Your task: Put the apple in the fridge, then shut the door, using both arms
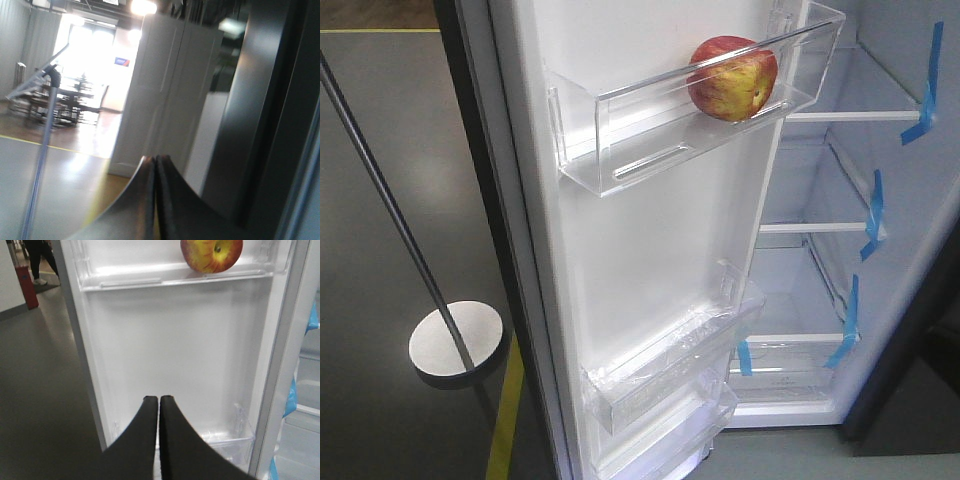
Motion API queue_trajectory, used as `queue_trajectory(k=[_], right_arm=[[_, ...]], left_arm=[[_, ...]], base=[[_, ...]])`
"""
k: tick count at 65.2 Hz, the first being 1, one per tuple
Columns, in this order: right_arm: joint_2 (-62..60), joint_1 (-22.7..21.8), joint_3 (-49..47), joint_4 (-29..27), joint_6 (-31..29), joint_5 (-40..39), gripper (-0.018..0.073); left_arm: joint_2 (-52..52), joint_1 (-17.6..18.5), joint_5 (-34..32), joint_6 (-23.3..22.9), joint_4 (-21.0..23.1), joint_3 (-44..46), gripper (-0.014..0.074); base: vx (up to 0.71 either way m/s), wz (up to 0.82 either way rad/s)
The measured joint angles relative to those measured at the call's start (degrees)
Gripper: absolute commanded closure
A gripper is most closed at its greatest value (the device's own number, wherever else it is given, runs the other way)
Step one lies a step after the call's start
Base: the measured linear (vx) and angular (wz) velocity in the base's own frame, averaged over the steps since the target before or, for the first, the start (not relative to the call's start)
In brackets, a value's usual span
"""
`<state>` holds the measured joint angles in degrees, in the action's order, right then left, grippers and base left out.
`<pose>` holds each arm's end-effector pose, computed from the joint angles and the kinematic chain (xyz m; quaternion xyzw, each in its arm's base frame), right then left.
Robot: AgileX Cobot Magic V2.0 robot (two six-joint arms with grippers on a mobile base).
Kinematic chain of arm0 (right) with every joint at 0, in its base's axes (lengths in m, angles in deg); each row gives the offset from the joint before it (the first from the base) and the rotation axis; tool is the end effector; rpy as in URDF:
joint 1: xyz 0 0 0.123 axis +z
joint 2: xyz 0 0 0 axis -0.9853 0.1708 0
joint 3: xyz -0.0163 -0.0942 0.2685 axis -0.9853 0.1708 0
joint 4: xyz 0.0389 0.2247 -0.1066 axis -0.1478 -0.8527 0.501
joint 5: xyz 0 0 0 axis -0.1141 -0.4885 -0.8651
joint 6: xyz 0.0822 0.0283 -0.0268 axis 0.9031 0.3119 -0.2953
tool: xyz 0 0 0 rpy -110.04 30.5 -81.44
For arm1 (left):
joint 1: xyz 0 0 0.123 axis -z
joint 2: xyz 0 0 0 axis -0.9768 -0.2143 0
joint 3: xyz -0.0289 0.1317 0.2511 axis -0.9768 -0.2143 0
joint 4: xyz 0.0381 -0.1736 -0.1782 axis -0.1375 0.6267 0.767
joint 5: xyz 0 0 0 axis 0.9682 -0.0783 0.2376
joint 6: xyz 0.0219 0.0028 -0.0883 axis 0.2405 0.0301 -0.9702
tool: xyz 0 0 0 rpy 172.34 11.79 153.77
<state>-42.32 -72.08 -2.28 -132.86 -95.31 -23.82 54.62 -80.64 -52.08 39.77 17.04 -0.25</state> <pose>0.0629 0.0441 0.3263 -0.1683 0.7446 0.2009 0.6139 0.0532 0.0014 0.2236 -0.1373 0.5885 -0.1531 0.7819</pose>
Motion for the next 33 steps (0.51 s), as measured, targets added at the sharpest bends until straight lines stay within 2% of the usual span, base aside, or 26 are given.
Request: queue_trajectory(k=[5, 14, 22, 27, 33], right_arm=[[0.0, 0.0, 0.0, -0.4, 1.0, -3.8, 0.0562], [0.0, 0.0, 0.0, -1.2, 2.3, -10.4, 0.0562], [0.0, 0.0, 0.0, -1.5, 2.5, -11.6, 0.0562], [0.0, 0.0, 0.0, -1.5, 2.5, -11.6, 0.0562], [0.0, 0.0, 0.0, -1.5, 2.5, -11.9, 0.0562]], left_arm=[[0.0, 0.0, -1.3, -4.0, 1.9, 0.0, 0.0603], [0.0, 0.0, -3.1, -5.9, 2.6, 0.0, 0.0603], [0.0, 0.0, -7.8, -6.3, 2.7, 0.0, 0.0603], [0.0, 0.0, -10.8, -6.7, 4.2, 0.0, 0.0603], [0.0, 0.0, -12.3, -10.9, 7.8, 0.0, 0.0603]], base=[[0.0, 0.0], [0.0, 0.0], [0.0, 0.0], [0.0, 0.0], [0.0, 0.0]])
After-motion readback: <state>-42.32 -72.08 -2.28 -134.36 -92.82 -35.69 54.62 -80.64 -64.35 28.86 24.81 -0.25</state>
